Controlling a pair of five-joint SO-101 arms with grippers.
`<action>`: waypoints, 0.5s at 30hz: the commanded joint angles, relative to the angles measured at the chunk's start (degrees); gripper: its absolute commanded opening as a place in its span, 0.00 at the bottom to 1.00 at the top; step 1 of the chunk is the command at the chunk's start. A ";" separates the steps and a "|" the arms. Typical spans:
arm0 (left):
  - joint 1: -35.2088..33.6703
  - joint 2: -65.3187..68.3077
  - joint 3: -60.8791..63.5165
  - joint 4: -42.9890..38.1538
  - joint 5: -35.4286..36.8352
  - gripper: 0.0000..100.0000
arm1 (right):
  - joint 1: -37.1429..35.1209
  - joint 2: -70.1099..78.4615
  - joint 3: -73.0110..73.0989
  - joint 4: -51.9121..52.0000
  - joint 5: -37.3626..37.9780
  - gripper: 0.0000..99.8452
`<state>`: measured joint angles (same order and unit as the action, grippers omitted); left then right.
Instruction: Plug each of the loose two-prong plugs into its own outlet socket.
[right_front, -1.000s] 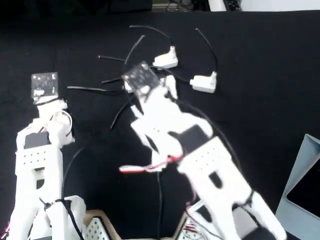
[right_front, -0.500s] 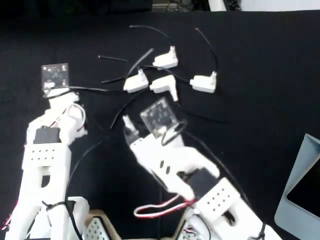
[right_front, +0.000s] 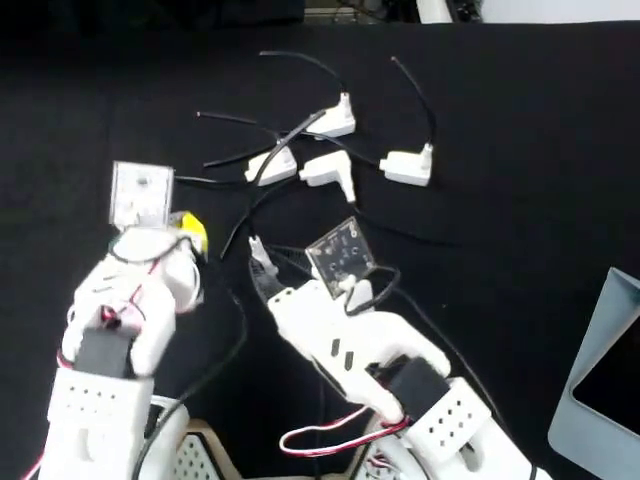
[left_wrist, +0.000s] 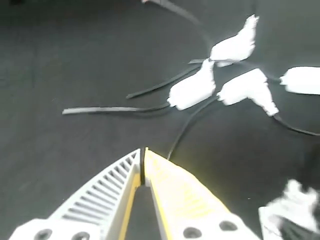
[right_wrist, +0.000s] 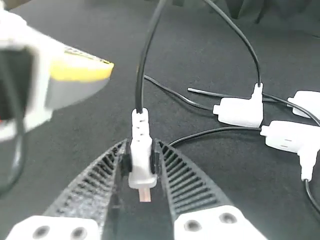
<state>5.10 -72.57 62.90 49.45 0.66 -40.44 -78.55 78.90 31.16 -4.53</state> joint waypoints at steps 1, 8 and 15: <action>4.53 -6.95 2.33 0.44 0.18 0.03 | -1.32 -1.36 -0.04 -1.14 -0.18 0.01; 8.75 -16.00 7.16 1.32 -4.04 0.03 | -6.59 -2.42 0.57 2.90 -0.09 0.01; 16.66 -26.37 7.60 10.46 -9.05 0.03 | -6.68 -2.07 0.66 3.87 -0.09 0.01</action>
<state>18.20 -95.16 70.64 57.19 -6.02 -46.33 -80.22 80.22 34.77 -4.53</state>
